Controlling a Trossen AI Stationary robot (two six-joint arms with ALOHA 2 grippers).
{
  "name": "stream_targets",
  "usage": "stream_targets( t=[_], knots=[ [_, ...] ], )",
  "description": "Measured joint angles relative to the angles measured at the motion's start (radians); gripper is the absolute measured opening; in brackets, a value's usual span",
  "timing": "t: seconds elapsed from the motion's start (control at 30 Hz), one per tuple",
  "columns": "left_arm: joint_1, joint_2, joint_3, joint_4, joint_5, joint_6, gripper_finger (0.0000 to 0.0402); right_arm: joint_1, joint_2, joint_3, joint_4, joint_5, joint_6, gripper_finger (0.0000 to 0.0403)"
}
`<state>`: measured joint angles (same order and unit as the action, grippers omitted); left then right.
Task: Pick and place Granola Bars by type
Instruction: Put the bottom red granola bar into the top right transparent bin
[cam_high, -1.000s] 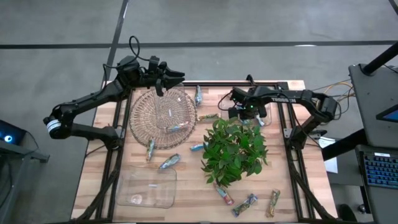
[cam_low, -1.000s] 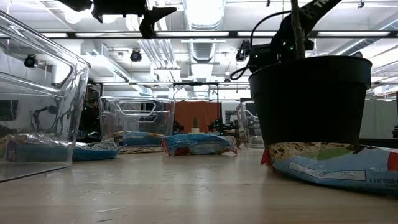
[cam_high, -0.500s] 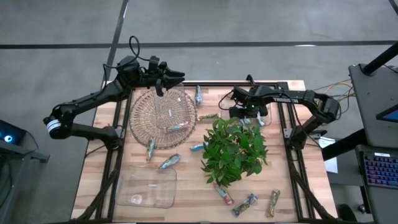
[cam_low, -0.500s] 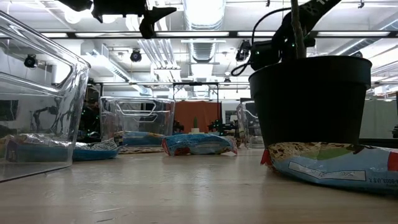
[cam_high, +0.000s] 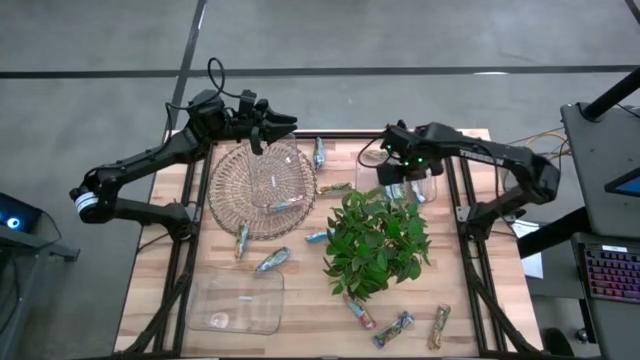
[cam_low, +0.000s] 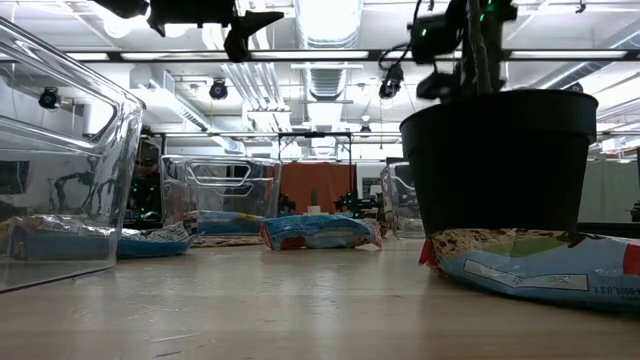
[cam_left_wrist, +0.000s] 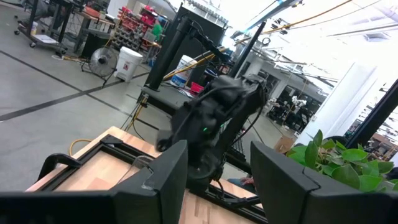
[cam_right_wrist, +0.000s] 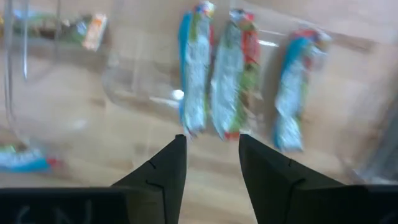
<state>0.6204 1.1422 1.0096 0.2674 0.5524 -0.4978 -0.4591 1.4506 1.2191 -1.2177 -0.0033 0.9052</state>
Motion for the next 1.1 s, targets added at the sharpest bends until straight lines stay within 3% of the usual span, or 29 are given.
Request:
stream_targets(
  t=[0.17, 0.37, 0.63, 0.9, 1.1],
  knots=[
    [0.0, 0.0, 0.0, 0.0, 0.0, 0.0, 0.0158, 0.102, -0.042, 0.054, -0.18, 0.037, 0.04, 0.0139],
    [0.0, 0.0, 0.0, 0.0, 0.0, 0.0, 0.0158, 0.281, -0.1, 0.05, -0.341, 0.053, 0.247, 0.0139],
    [0.0, 0.0, 0.0, 0.0, 0.0, 0.0, 0.0158, 0.529, -0.194, -0.044, -0.352, 0.051, 0.567, 0.0139],
    [0.0, 0.0, 0.0, 0.0, 0.0, 0.0, 0.0158, 0.736, -0.258, -0.219, -0.353, -0.096, 0.756, 0.0139],
    [0.0, 0.0, 0.0, 0.0, 0.0, 0.0, 0.0158, 0.959, -0.266, -0.284, -0.349, -0.195, 0.861, 0.0139]
  ],
)
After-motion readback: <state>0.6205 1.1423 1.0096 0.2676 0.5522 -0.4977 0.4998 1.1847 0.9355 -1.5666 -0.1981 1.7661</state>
